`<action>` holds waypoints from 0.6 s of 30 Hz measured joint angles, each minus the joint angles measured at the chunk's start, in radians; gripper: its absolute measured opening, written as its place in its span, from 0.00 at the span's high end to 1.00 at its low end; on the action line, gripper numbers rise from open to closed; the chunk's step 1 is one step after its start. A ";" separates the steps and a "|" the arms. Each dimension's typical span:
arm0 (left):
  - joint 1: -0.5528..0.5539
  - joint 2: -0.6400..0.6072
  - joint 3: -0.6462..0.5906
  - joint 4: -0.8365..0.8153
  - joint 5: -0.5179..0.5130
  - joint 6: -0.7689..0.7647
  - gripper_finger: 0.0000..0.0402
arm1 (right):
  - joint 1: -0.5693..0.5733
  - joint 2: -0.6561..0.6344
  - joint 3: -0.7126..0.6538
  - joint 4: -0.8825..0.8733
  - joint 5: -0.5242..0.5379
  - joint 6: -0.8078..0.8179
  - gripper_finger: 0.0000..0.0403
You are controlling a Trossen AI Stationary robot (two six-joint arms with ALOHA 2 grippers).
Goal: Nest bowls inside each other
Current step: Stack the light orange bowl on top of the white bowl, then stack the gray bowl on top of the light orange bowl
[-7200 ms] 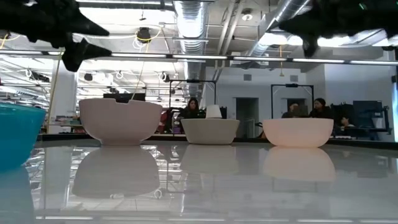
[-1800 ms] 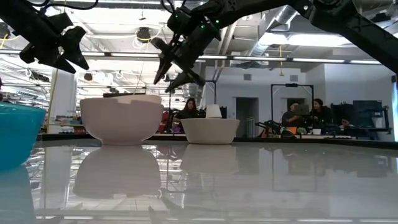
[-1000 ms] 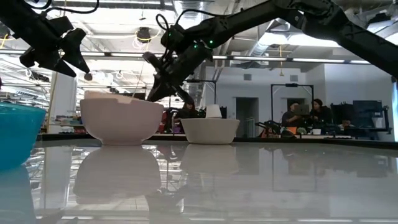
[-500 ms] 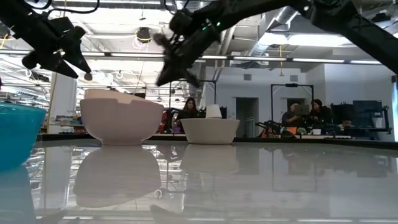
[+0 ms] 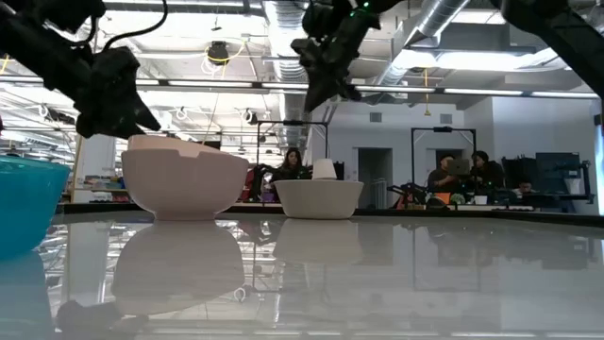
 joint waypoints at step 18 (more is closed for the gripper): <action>0.000 -0.032 0.021 0.156 0.022 0.006 0.41 | -0.110 -0.020 -0.122 -0.095 -0.005 -0.046 0.87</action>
